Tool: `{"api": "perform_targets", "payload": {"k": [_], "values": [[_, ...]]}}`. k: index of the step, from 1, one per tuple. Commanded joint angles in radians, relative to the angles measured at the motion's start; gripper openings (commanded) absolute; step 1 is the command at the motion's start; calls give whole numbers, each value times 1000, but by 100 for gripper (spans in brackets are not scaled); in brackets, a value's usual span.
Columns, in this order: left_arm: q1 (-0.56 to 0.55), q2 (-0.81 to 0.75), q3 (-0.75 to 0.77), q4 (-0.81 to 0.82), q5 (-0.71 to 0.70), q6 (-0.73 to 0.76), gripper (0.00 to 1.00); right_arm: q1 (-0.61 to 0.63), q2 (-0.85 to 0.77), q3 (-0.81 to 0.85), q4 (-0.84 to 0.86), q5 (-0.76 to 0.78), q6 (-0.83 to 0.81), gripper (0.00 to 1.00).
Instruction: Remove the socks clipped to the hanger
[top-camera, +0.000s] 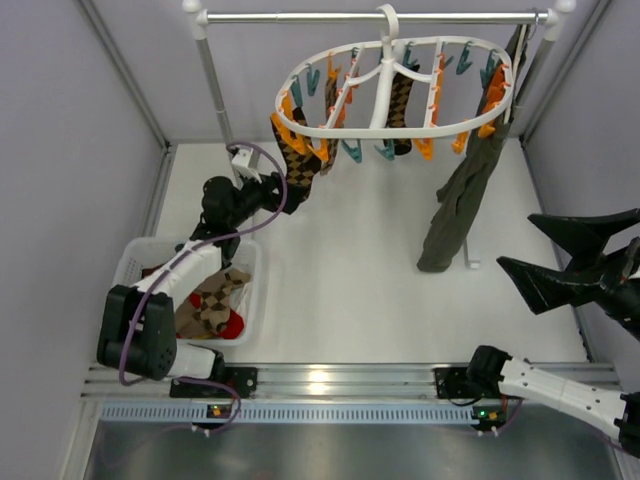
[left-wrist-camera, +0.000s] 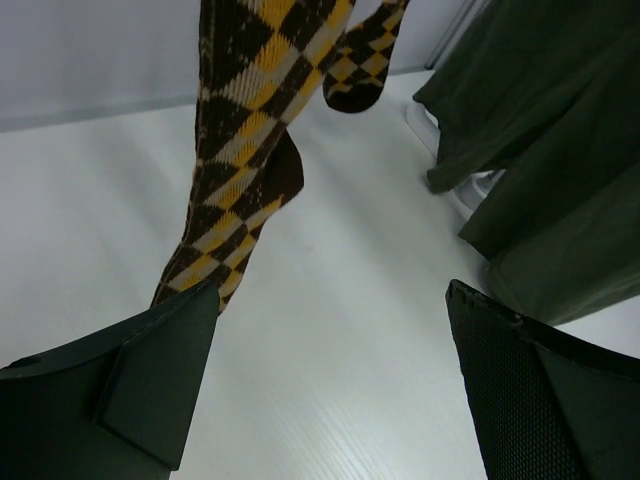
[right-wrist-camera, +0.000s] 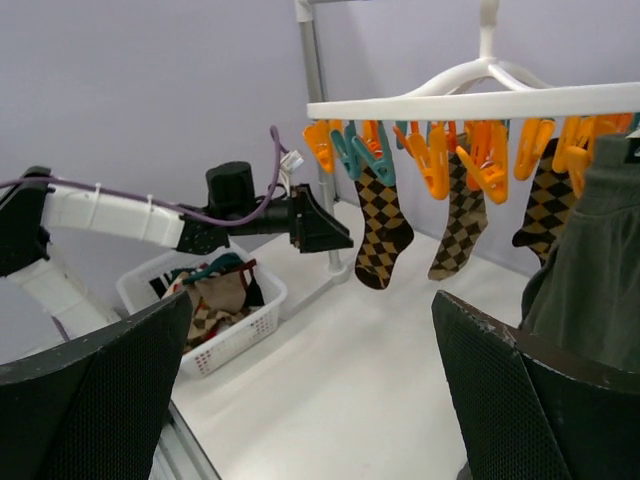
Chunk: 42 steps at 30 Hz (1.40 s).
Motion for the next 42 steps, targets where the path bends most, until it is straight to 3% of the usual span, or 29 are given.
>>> {"api": "perform_targets", "payload": {"k": [1,7,14,22,25,26,28,29,31,37,42], "values": [[3,64,69,222,8,51,99,-10,17,-40,-32,-88,-43,99],[6,159,149,222,-29,107,99,-10,20,-101,9,-160,-69,99],[6,139,139,224,-103,216,99,-11,29,-163,63,-186,-144,100],[6,277,260,238,-45,200,97,-10,72,-169,84,-240,-170,100],[6,303,278,256,-32,169,79,-10,72,-197,115,-245,-173,99],[6,300,277,262,-51,160,56,-11,74,-204,121,-243,-175,99],[8,294,271,267,-107,135,33,-10,78,-218,133,-242,-176,100],[6,288,266,265,-158,129,15,-11,83,-221,135,-241,-176,99],[8,254,243,264,-288,106,0,-11,83,-226,138,-242,-175,99],[8,37,149,180,-610,98,0,-10,58,-252,164,-228,-156,99],[11,-40,221,-32,-732,135,0,-10,34,-260,169,-229,-133,100]]}}
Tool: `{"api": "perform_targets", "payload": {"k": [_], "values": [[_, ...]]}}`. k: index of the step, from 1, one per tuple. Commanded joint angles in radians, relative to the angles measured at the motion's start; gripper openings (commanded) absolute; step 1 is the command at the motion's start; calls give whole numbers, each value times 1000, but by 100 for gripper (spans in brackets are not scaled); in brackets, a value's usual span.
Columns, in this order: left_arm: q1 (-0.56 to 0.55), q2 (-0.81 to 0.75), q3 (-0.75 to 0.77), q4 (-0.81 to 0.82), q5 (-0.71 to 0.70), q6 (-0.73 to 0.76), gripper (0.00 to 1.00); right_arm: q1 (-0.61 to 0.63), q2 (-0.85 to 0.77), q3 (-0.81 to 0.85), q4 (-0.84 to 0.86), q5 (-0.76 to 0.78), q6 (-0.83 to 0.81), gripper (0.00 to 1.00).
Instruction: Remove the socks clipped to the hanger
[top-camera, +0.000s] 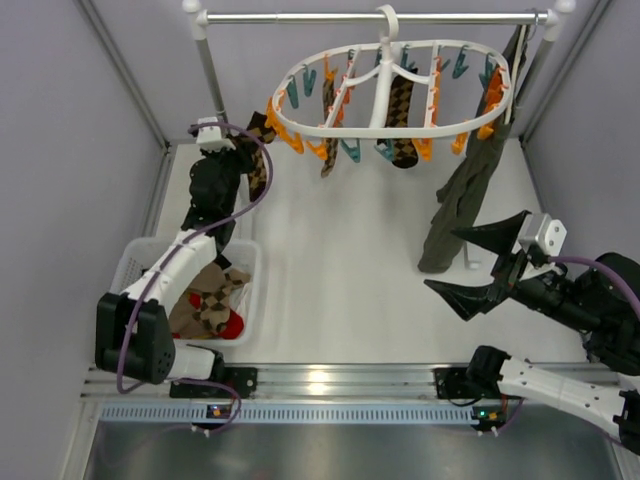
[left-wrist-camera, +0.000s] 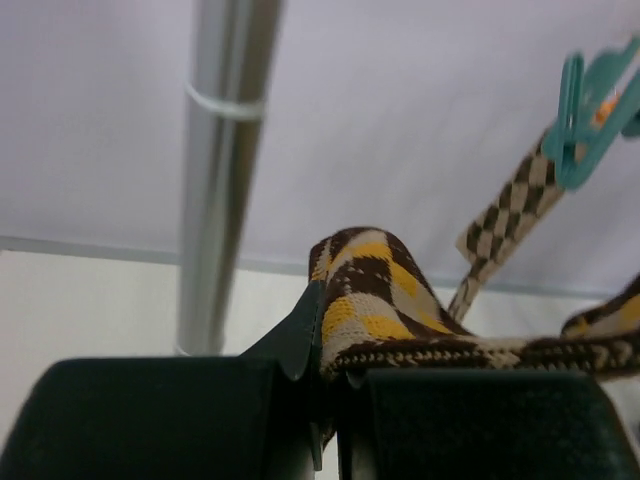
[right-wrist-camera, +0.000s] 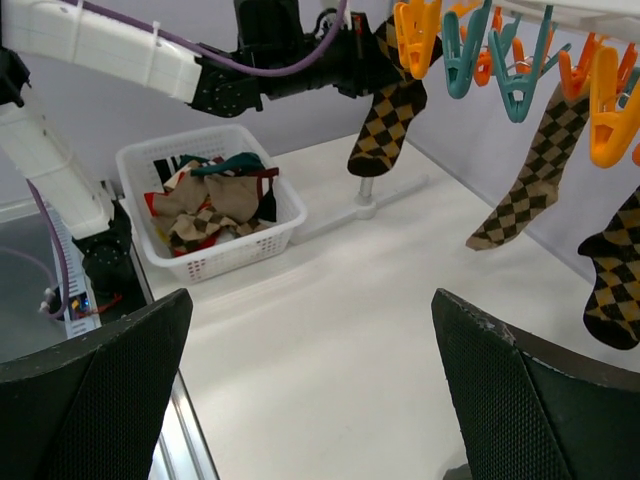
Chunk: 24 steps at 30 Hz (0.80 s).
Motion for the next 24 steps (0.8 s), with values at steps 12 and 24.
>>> {"api": "perform_targets", "payload": {"k": [12,24], "values": [[91,-121,198,-385,-253,-84,0,-10,-56,-1,73,16,65,99],[158,-167,310,-516,-167,-106,0,-11,-77,2,64,63,111,99]]}}
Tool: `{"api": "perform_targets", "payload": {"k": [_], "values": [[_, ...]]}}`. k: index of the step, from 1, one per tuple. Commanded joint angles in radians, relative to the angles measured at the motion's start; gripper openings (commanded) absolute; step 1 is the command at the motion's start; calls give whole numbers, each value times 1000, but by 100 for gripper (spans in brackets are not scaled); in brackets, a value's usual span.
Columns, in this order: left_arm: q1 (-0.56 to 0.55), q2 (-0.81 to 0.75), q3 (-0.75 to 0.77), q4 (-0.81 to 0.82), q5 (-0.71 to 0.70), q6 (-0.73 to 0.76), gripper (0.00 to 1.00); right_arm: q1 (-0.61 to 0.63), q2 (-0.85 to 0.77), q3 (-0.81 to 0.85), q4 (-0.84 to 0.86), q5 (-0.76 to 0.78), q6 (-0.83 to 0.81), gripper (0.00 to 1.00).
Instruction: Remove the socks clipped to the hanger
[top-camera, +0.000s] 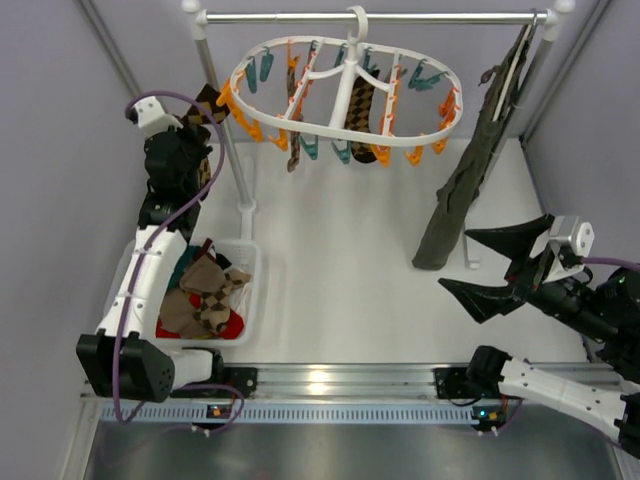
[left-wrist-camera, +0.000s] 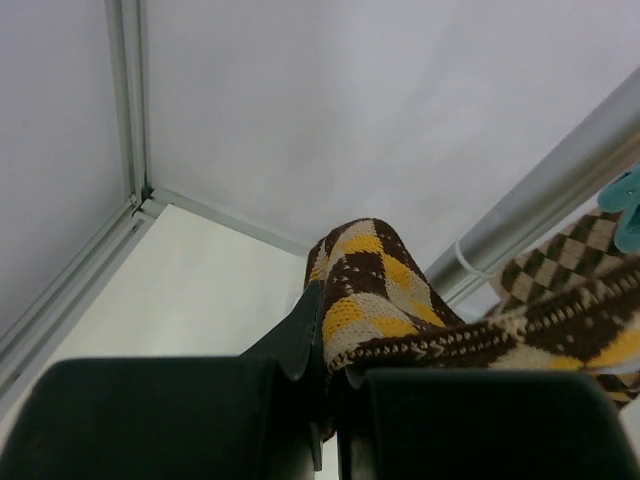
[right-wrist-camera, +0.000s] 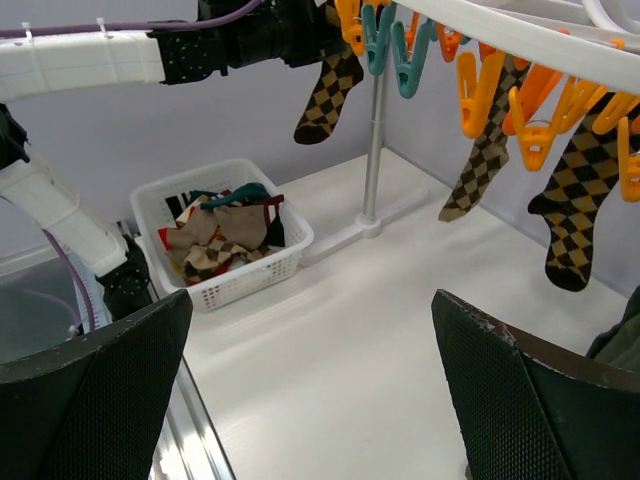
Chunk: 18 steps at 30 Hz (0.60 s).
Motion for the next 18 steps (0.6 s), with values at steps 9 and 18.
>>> {"api": "perform_targets", "payload": {"k": [9,18], "values": [[-5,-160,-64,2,283,-107,0,-11,1,33,53,131,107,99],[-106,-375,-303,140,313,-104,0,-10,179,168,12,134,165,99]]}}
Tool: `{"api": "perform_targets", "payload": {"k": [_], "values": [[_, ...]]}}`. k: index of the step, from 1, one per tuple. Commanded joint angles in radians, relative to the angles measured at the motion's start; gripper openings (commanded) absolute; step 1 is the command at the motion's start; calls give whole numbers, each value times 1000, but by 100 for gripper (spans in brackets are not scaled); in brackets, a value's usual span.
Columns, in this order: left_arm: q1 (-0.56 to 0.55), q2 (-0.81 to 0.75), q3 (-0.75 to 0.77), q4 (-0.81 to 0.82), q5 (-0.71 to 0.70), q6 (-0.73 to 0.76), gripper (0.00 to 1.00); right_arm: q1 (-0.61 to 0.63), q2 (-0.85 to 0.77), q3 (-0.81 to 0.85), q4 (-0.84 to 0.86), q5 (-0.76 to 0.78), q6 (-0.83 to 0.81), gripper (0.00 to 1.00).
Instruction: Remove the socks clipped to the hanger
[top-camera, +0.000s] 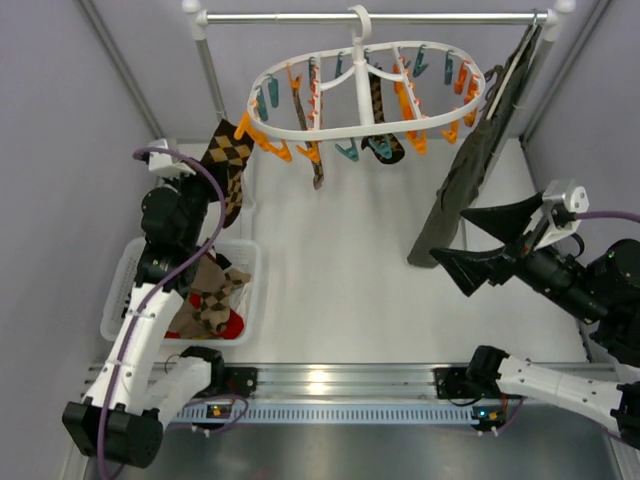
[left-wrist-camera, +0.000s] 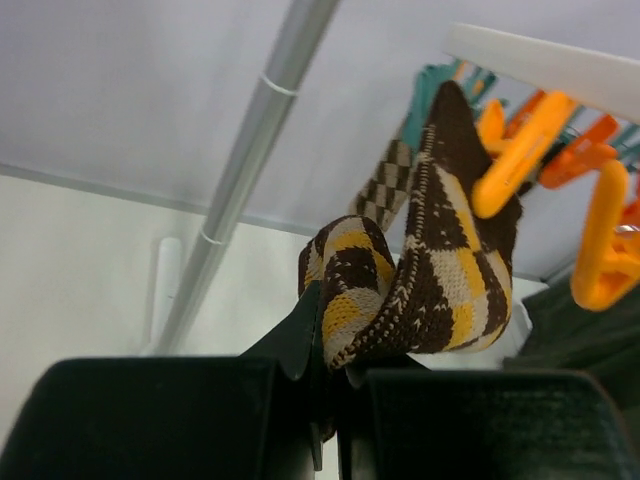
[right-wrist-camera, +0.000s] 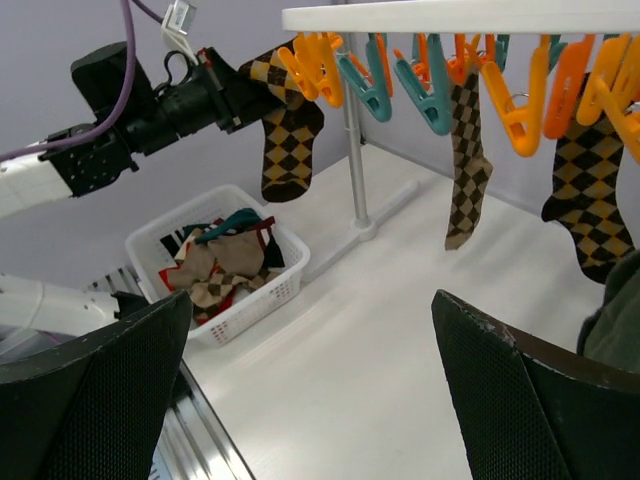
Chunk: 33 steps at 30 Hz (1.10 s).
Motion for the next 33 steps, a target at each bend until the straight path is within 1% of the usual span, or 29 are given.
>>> {"api": "perform_targets", "payload": {"k": [1,3,4,5,7,8,10,13,14,16,18,19,22,25,31,33], "values": [[-59,-76,-44,123,26,2,0,-10,93,59,20,-5,39,100],[-123,-93,-69,125,-5,26,0,-11,125,88,26,-48,45,99],[-156,-101,-75,126,-60,41,0,-10,159,100,26,-58,54,100],[-224,-109,-84,125,-97,72,0,-10,176,123,27,-77,56,99],[-298,-112,-98,126,-184,100,0,-10,230,149,27,-91,64,99],[-364,-107,-103,125,-206,111,0,-10,247,172,27,-94,68,100],[-421,-101,-117,126,-249,131,0,-10,300,206,29,-100,79,100],[-562,-84,-132,125,-364,173,0,-10,362,241,30,-106,87,99],[-594,-78,-134,125,-422,196,0,-10,376,248,33,-108,91,99],[-660,-58,-132,126,-480,224,0,-10,411,266,39,-114,93,99],[-778,-26,-120,125,-575,270,0,-10,440,280,47,-111,96,99],[-779,-14,-115,125,-609,282,0,-10,449,283,49,-112,99,99],[-880,43,-101,126,-690,324,0,-10,483,309,53,-115,104,99],[-947,110,-69,125,-795,358,0,-10,511,337,49,-124,105,99],[-1009,203,6,123,-948,402,0,-10,491,367,49,-103,101,99],[-1021,233,32,125,-955,416,0,-10,460,367,52,-82,99,99]]}}
